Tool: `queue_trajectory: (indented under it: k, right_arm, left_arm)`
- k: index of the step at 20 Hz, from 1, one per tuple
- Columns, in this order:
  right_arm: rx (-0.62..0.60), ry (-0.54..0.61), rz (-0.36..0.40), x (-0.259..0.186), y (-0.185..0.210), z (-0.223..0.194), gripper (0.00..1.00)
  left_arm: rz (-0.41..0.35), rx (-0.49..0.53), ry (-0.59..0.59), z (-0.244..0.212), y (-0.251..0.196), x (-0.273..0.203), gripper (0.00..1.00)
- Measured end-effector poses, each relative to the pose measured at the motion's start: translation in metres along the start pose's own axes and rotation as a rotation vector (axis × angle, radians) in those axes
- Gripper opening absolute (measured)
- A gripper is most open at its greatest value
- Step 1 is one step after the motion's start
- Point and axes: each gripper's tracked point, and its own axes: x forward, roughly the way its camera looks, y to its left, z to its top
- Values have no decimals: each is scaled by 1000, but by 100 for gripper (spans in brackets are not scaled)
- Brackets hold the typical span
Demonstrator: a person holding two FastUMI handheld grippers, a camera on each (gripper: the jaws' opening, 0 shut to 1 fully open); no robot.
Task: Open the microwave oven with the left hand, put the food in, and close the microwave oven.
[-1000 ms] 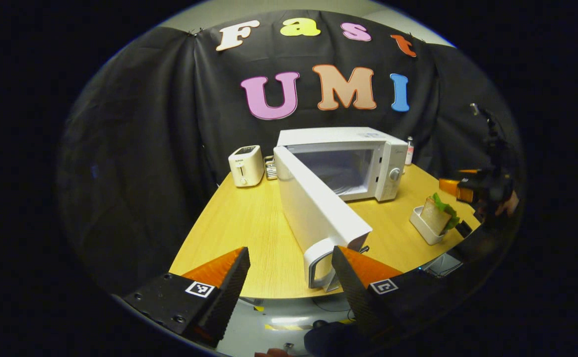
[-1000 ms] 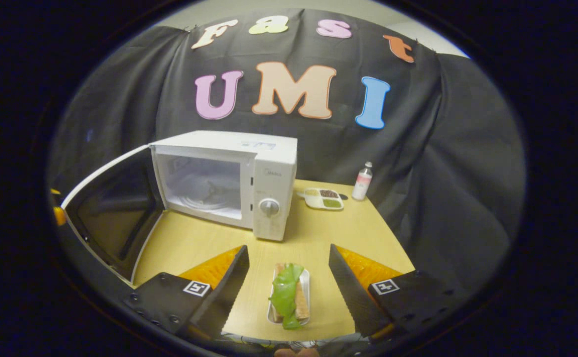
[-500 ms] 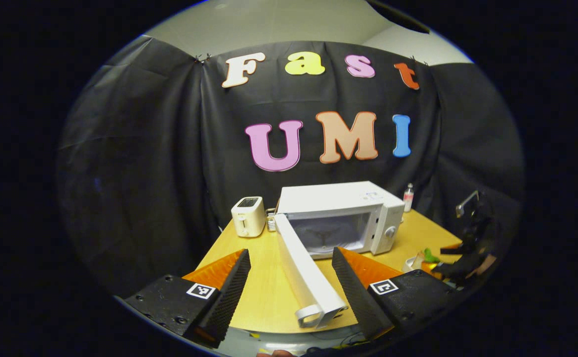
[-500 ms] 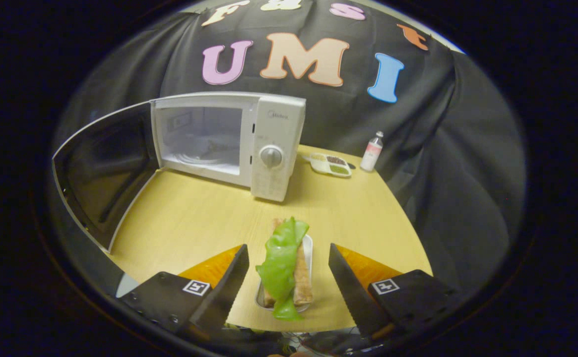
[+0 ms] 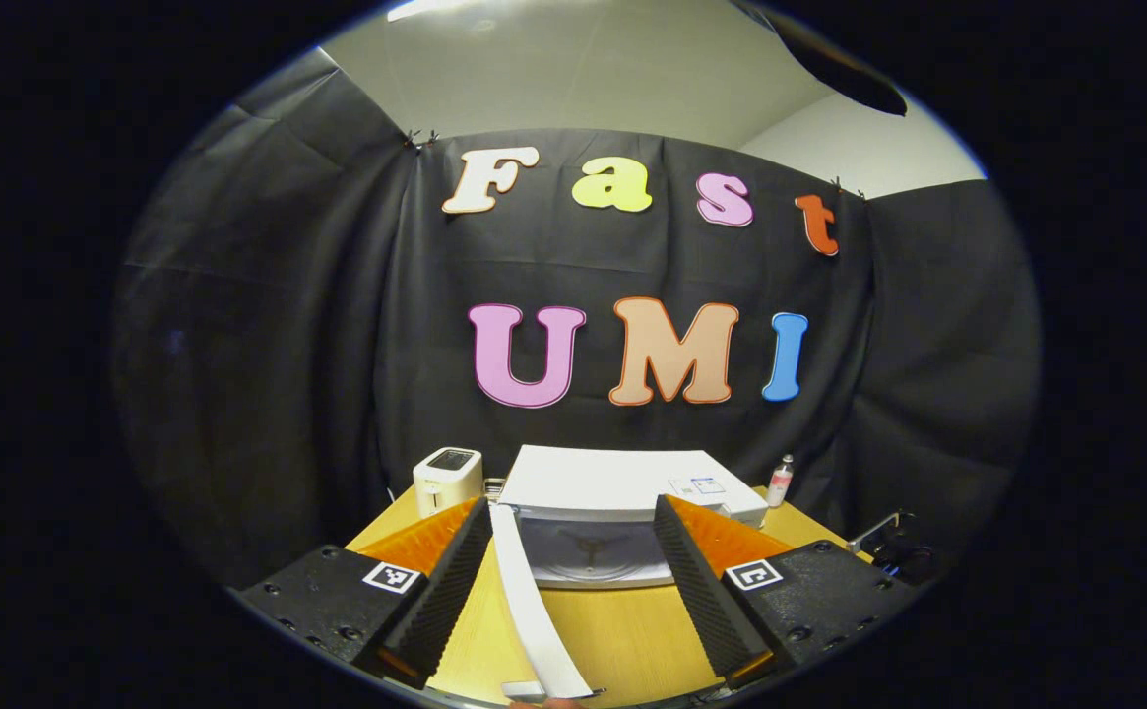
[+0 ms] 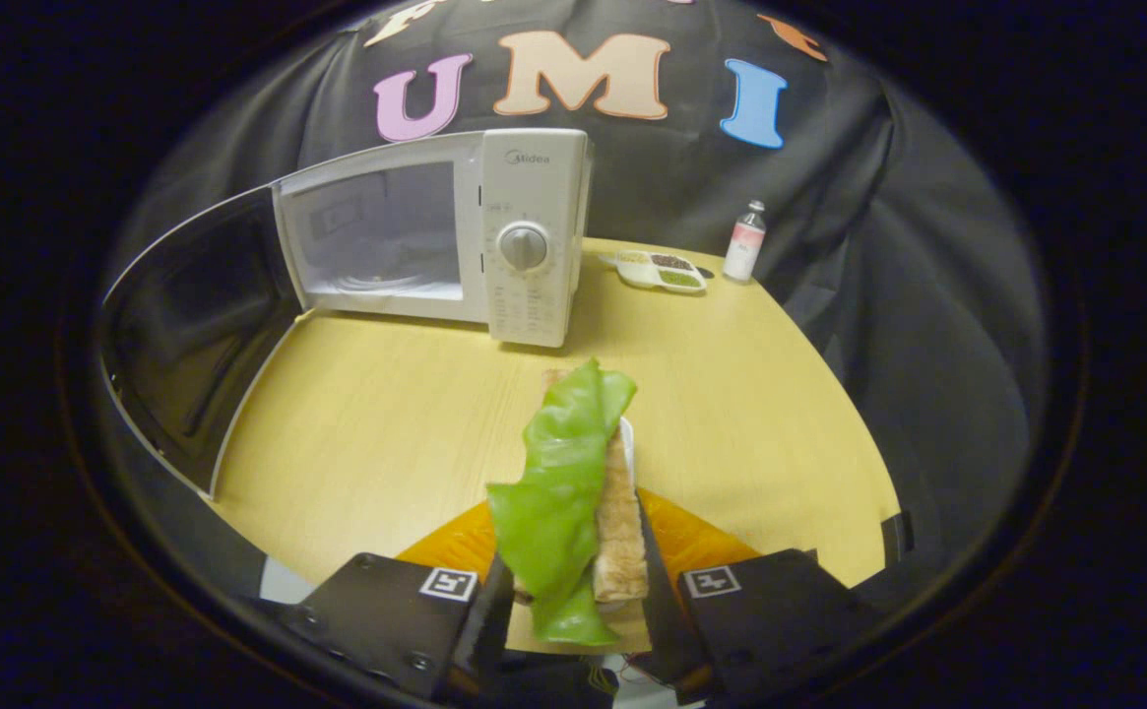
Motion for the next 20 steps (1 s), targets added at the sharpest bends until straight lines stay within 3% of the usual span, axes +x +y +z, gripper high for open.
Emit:
queue_trajectory:
  k: [1,2,3,4,5,7,8,9,15,16,18,19,20]
  right_arm:
    - [0,-3,-5,-2,1,1,55]
    - [-12,4,-1,1,4,0,42]
    - [-29,0,-3,-1,6,1,42]
    - [-52,4,-2,1,7,1,34]
    - [-64,1,-6,1,7,3,34]
    - [-59,6,-14,2,6,3,43]
    - [-51,6,-17,-1,4,4,33]
    - [-47,8,-1,-1,6,3,30]
    - [15,-9,-1,-7,-7,20,30]
    - [23,-16,-2,-7,-9,25,35]
    - [25,-33,1,-9,-11,38,35]
    - [38,-45,8,-10,-11,46,30]
    - [59,-55,17,-10,-10,54,35]
  left_arm:
    - [-2,-2,-2,0,0,1,97]
    - [-3,-8,-4,2,1,1,97]
    - [-2,-14,-4,2,1,2,96]
    - [1,-16,-2,0,2,3,96]
    - [3,-17,-2,0,3,4,97]
    - [-2,-13,-6,2,3,3,97]
    - [-2,-9,-9,1,4,2,96]
    - [-4,-7,-8,1,4,3,97]
    - [-11,-29,6,-5,6,8,97]
    - [-14,-32,10,-7,6,9,96]
    - [-17,-36,10,-8,8,9,97]
    - [-17,-39,8,-8,8,10,96]
    - [-18,-42,9,-10,9,12,98]
